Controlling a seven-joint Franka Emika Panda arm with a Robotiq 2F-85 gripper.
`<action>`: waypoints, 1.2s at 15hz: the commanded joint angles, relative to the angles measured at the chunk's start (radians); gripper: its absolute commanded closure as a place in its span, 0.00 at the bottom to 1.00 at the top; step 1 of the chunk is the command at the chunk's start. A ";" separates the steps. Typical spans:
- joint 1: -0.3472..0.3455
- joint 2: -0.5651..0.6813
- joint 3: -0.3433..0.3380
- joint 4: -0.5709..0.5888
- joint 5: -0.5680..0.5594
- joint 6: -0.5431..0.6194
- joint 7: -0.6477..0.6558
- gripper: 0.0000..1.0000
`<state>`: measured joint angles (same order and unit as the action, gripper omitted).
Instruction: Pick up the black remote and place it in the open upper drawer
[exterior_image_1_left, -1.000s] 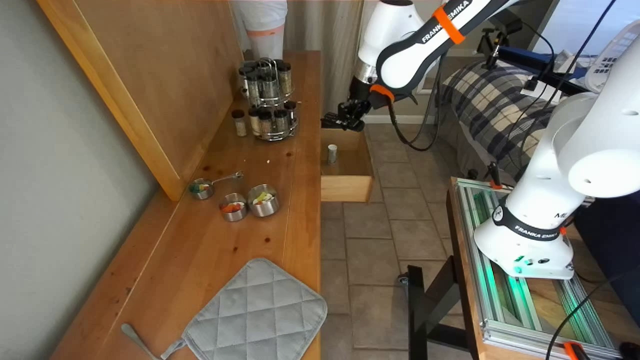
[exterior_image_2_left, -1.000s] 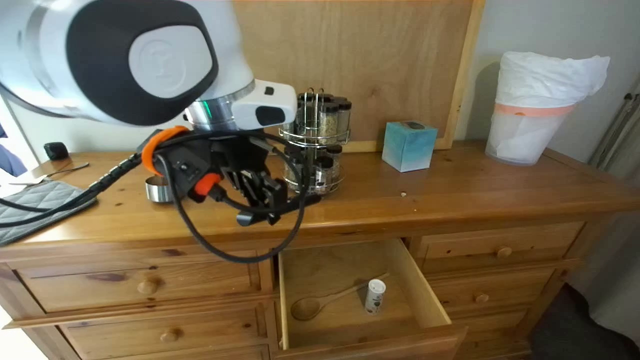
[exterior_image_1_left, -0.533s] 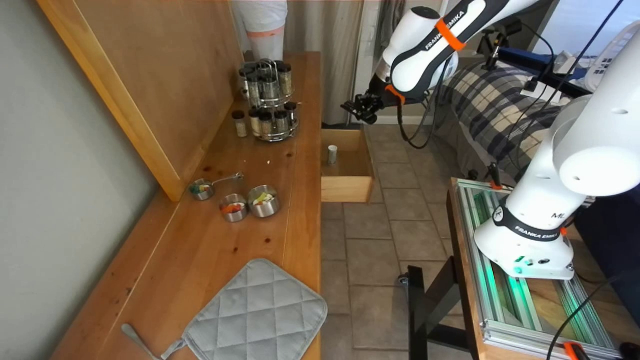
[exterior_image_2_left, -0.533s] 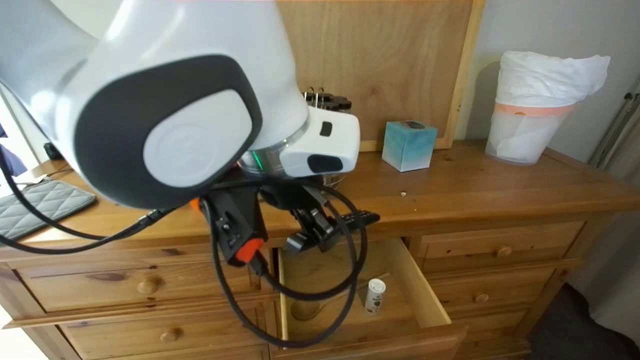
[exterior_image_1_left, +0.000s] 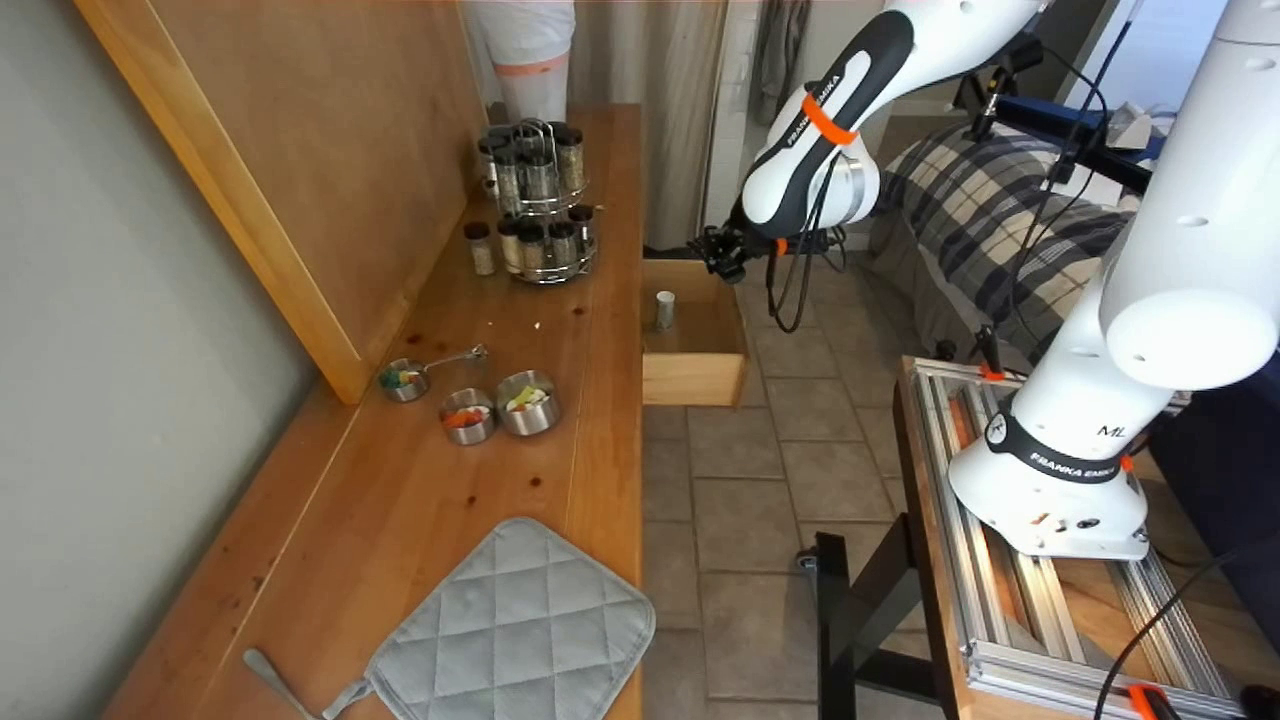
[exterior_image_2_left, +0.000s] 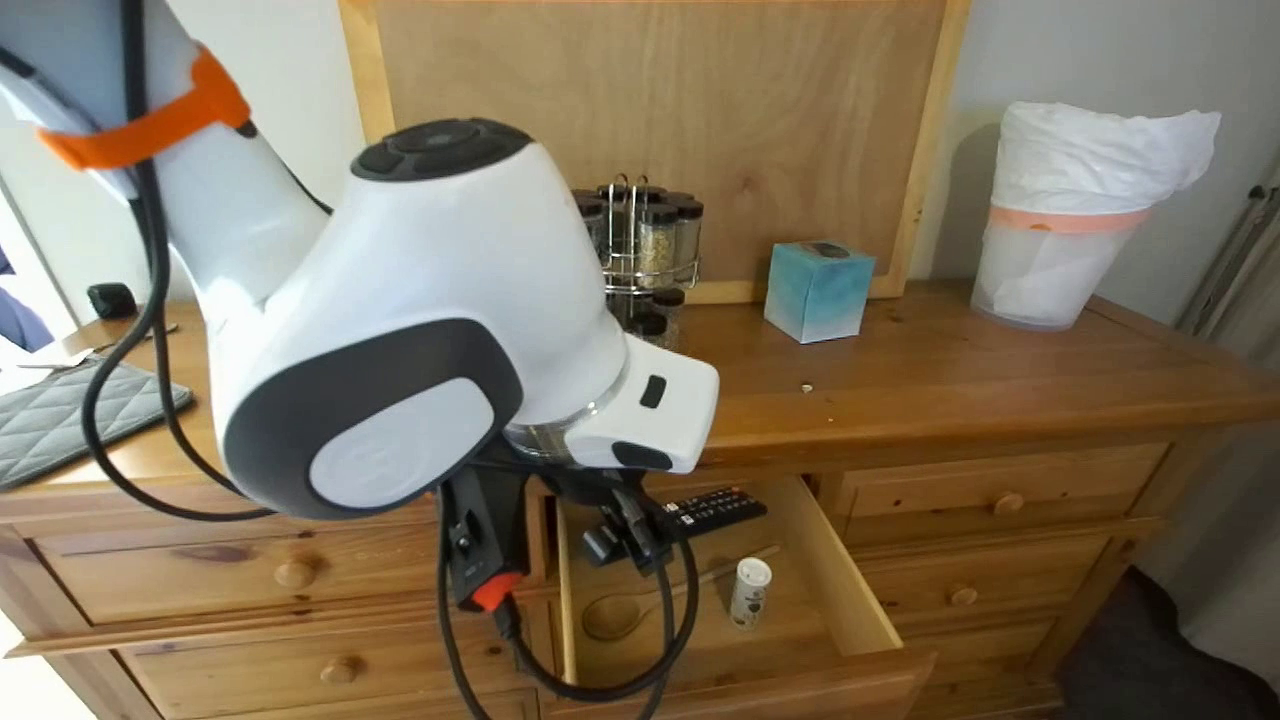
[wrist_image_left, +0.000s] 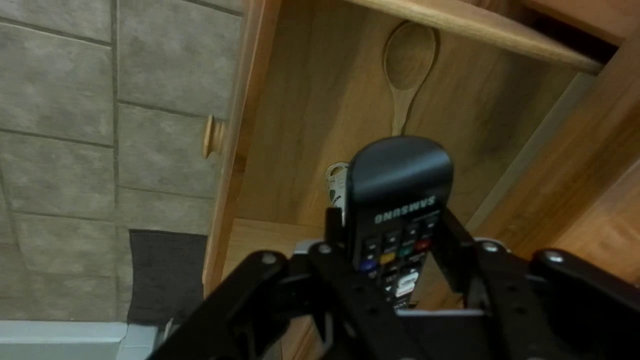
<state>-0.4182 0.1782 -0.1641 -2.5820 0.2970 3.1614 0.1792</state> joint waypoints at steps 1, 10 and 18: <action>-0.006 0.005 0.010 0.006 0.005 0.000 0.000 0.54; -0.012 0.102 0.036 0.082 0.014 -0.028 0.007 0.79; -0.074 0.360 0.127 0.293 0.012 -0.060 -0.014 0.79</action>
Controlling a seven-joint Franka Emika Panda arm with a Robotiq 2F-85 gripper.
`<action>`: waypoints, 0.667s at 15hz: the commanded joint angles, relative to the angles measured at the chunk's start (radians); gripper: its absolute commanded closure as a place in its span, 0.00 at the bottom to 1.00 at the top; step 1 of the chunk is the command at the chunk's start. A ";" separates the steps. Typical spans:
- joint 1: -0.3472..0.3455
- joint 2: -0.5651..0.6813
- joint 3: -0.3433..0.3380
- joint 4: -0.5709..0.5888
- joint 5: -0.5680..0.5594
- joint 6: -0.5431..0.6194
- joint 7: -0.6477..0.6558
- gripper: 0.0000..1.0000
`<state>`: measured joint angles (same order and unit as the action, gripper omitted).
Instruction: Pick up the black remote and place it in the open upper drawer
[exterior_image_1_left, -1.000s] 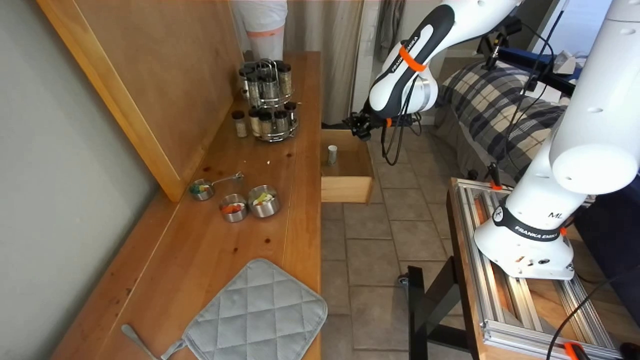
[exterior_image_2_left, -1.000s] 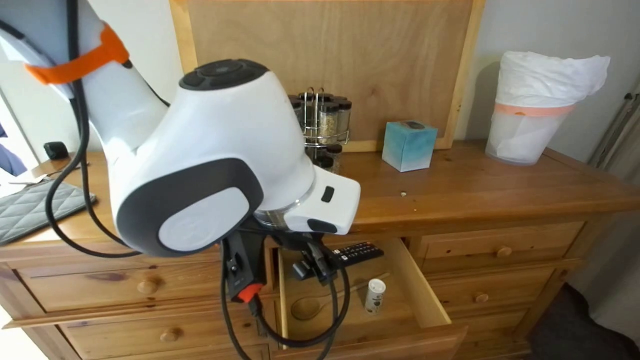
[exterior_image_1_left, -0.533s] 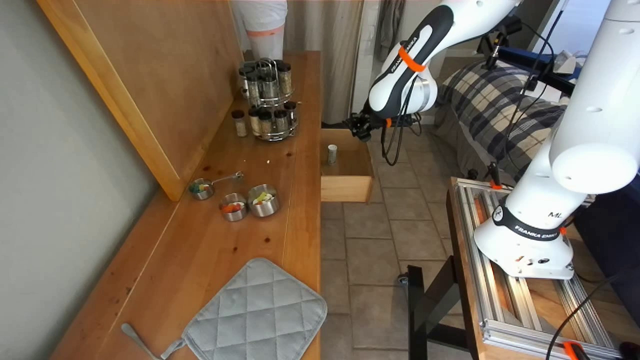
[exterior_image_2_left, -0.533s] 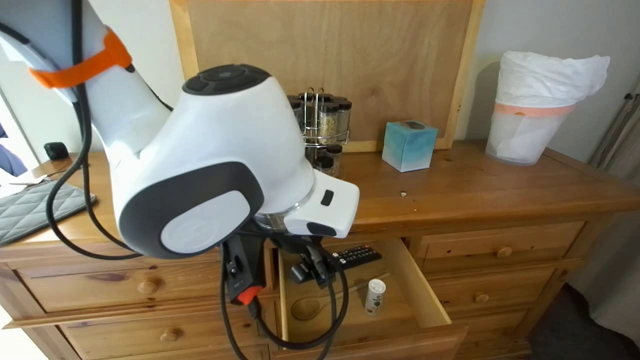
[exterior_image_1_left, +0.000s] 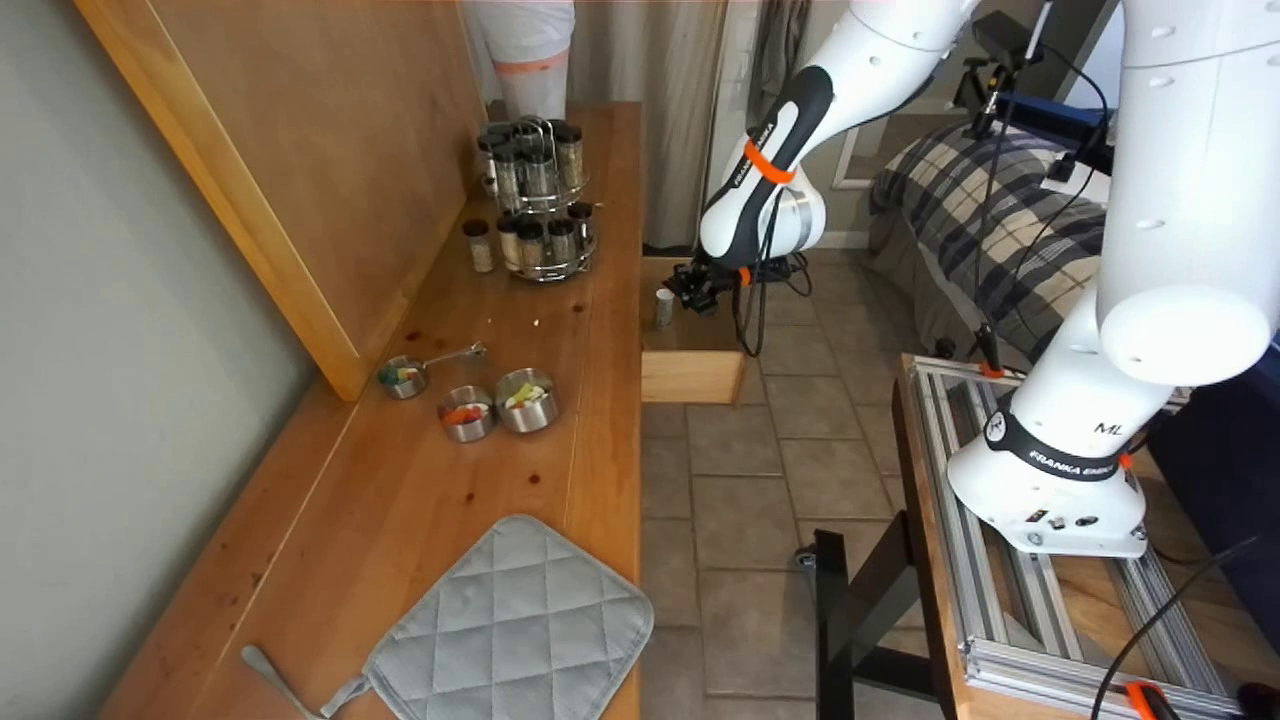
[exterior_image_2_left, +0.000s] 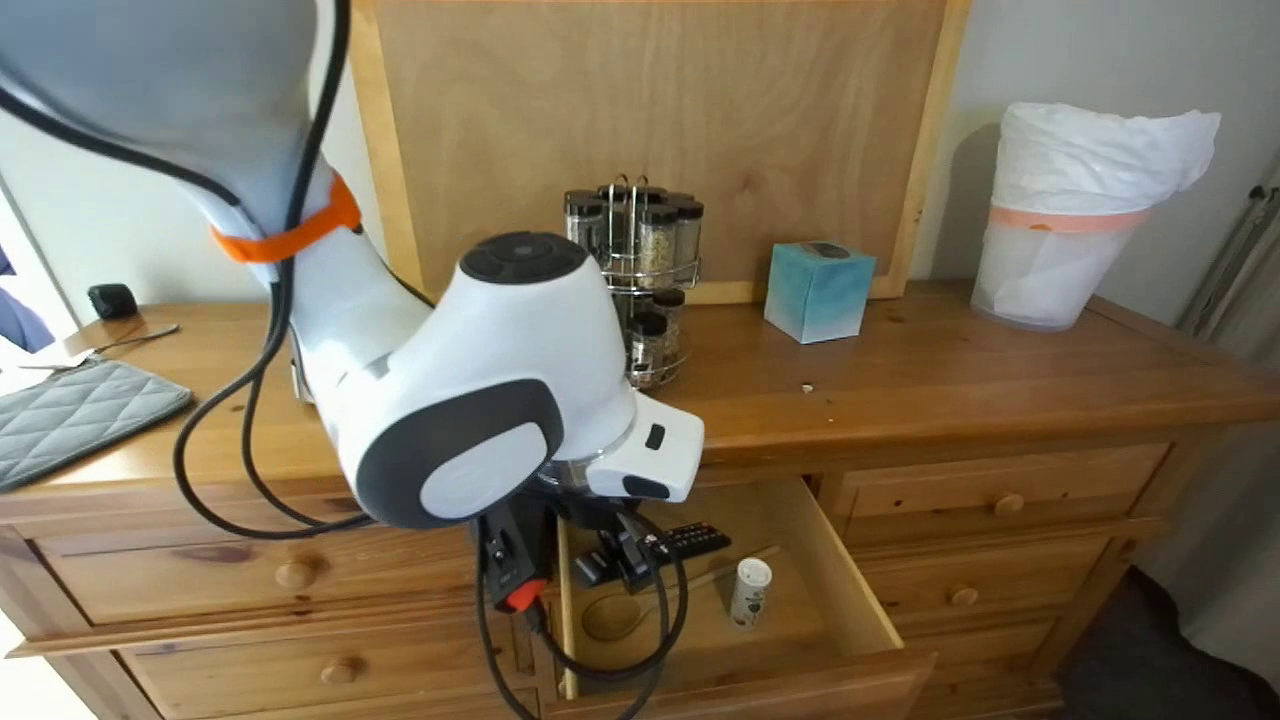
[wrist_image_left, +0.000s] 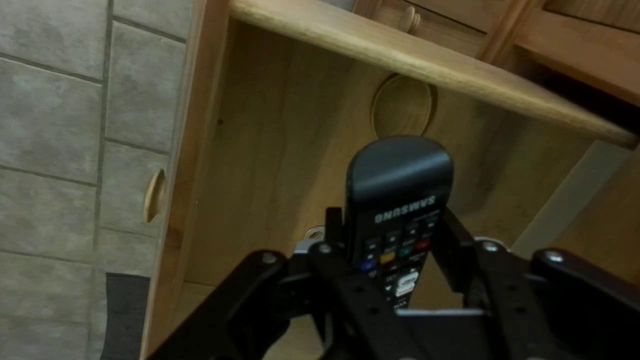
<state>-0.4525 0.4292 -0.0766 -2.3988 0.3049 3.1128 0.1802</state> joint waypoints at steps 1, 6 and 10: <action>-0.045 0.143 0.049 0.140 0.002 -0.014 -0.013 0.79; -0.046 0.299 0.078 0.284 -0.015 0.011 -0.045 0.79; -0.040 0.401 0.095 0.395 -0.032 0.037 -0.077 0.79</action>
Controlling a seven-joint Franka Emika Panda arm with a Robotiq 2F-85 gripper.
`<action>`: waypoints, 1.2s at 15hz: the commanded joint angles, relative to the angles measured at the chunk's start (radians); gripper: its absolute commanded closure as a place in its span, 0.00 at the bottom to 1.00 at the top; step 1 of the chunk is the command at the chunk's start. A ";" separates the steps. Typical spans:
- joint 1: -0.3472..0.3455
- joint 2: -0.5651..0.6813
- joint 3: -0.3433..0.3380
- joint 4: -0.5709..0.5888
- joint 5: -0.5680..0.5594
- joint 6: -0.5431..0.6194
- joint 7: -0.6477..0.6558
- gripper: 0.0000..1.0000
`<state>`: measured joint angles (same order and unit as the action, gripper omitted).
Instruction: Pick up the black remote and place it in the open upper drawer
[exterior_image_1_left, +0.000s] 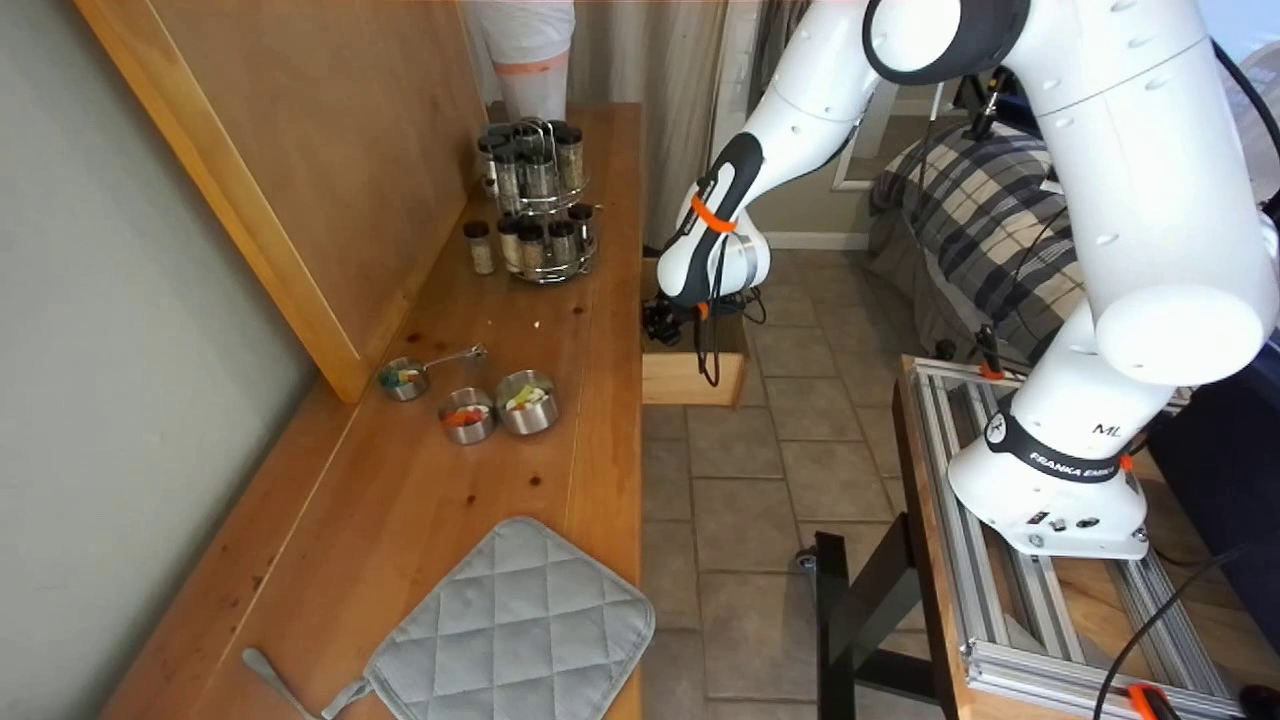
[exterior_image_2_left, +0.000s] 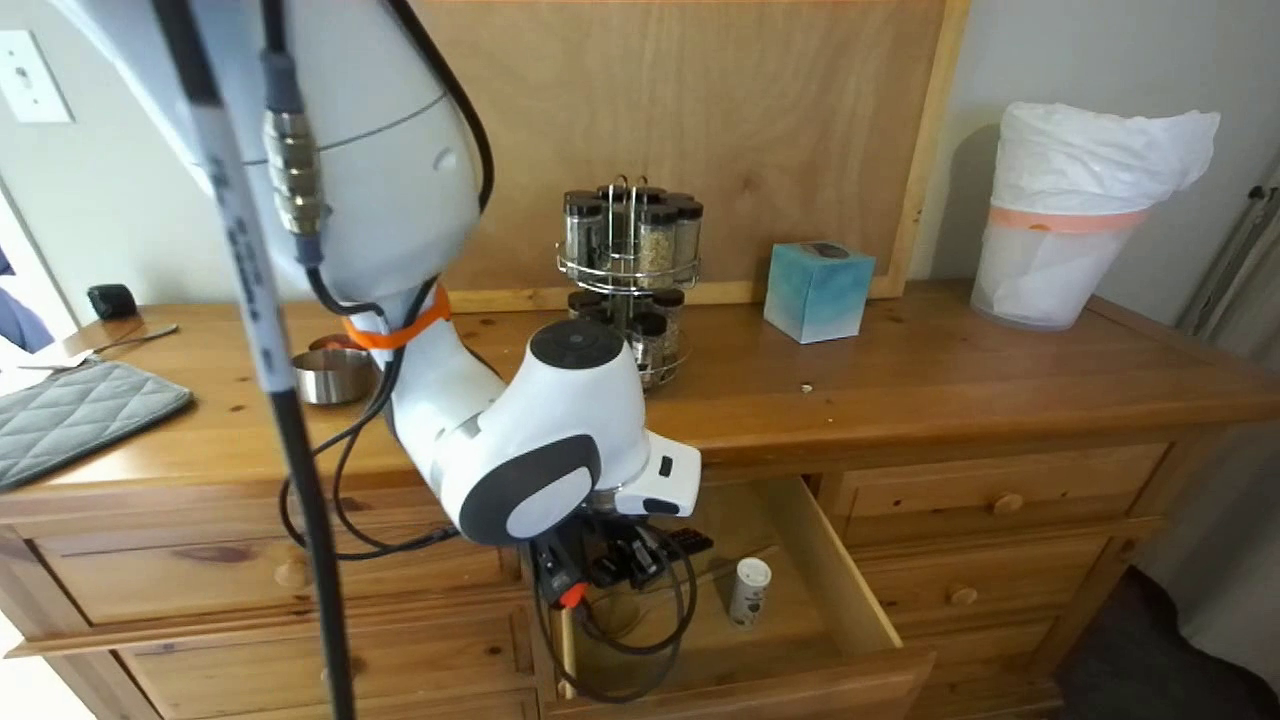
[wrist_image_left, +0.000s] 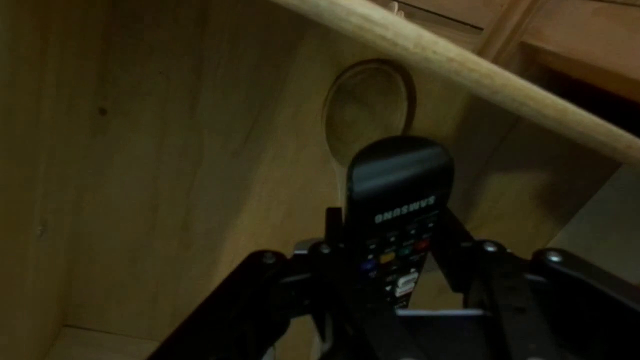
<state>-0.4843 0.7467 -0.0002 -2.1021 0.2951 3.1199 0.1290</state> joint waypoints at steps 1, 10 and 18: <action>-0.014 0.106 0.030 0.126 -0.022 0.038 -0.029 0.79; -0.051 0.287 0.076 0.283 -0.025 0.061 -0.038 0.79; -0.171 0.309 0.165 0.306 -0.058 0.063 -0.078 0.23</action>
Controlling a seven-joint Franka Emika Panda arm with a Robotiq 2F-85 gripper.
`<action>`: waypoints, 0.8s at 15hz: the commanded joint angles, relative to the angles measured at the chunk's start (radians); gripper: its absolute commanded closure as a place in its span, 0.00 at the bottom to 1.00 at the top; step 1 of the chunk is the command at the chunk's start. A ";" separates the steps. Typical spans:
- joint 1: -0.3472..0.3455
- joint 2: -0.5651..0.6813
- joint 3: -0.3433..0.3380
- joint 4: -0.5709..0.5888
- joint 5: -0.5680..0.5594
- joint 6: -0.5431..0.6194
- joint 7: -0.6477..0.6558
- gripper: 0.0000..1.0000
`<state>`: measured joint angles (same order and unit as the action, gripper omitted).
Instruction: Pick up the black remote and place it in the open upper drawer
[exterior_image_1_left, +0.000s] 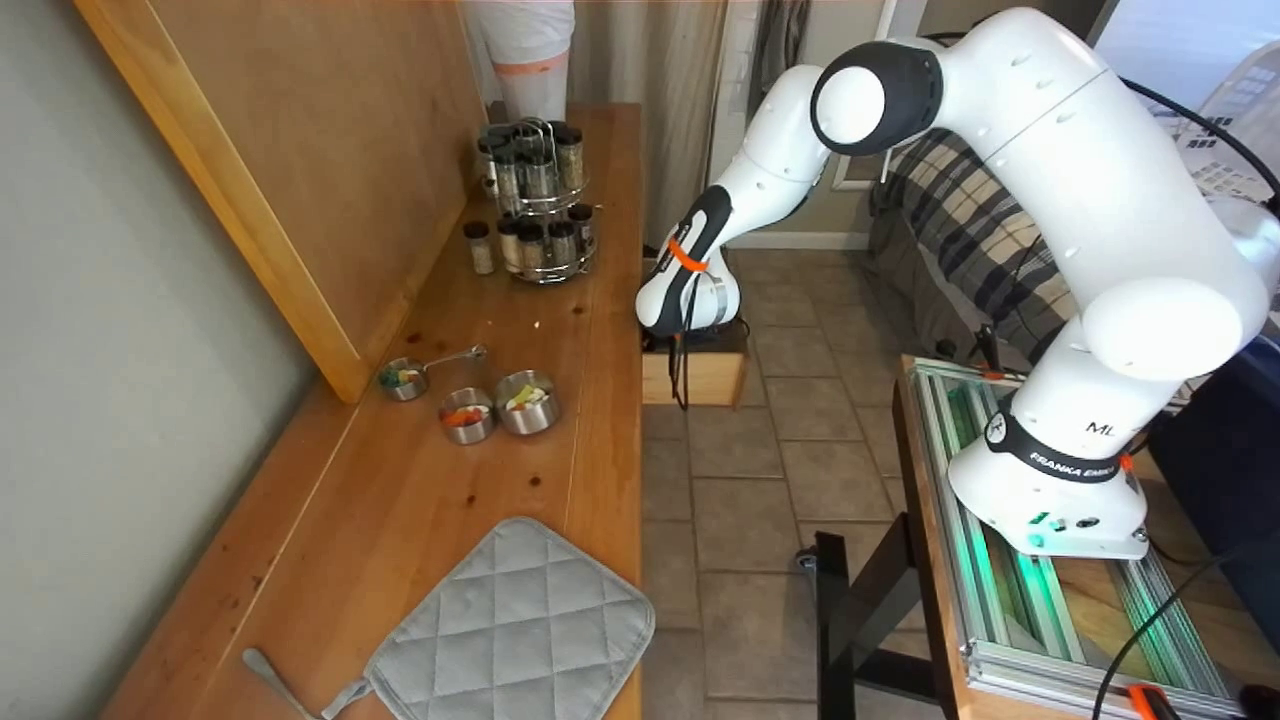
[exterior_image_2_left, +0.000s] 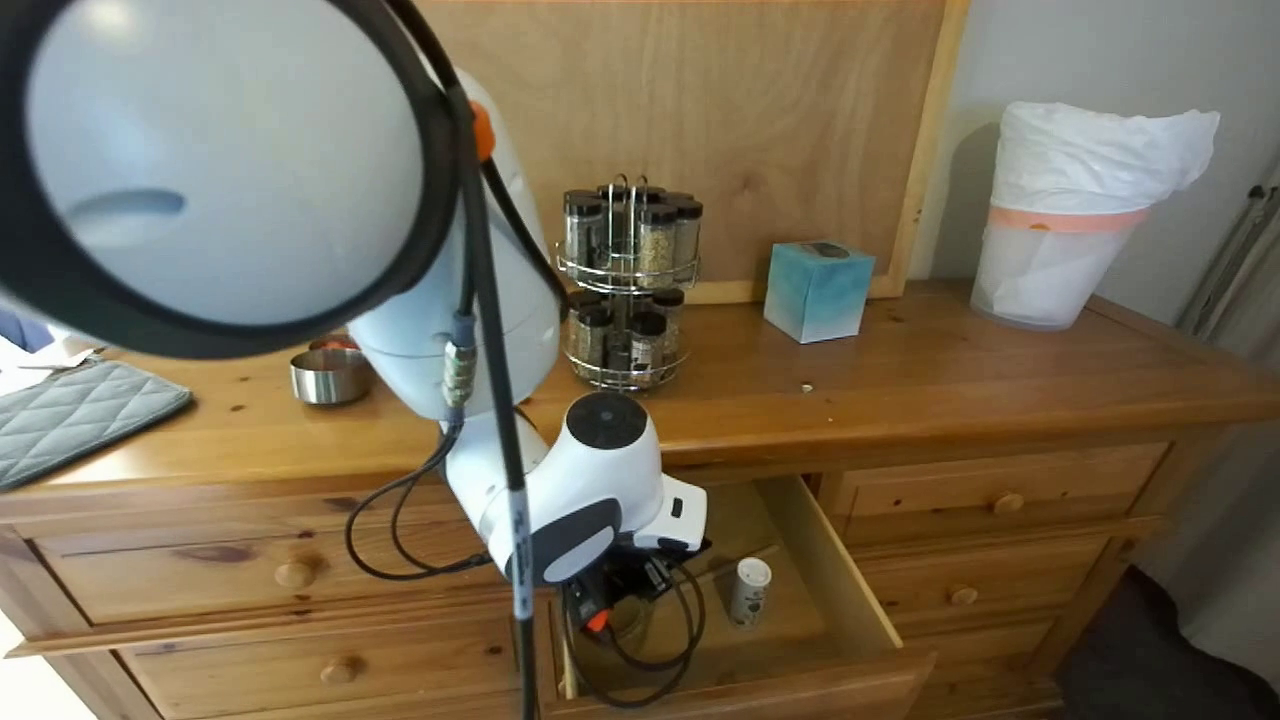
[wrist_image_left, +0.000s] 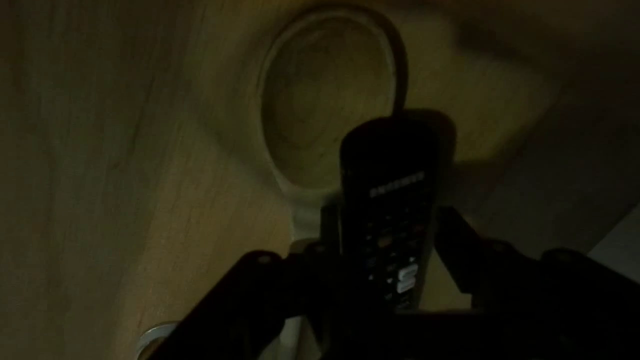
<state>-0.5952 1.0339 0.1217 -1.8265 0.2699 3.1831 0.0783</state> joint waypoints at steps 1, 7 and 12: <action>-0.074 0.007 0.048 0.019 -0.034 -0.022 -0.031 0.15; -0.051 -0.115 -0.037 -0.080 -0.038 -0.149 -0.053 0.00; -0.033 -0.236 -0.083 -0.187 -0.049 -0.197 -0.116 0.00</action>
<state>-0.6484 0.9040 0.0697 -1.9080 0.2487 3.0207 -0.0135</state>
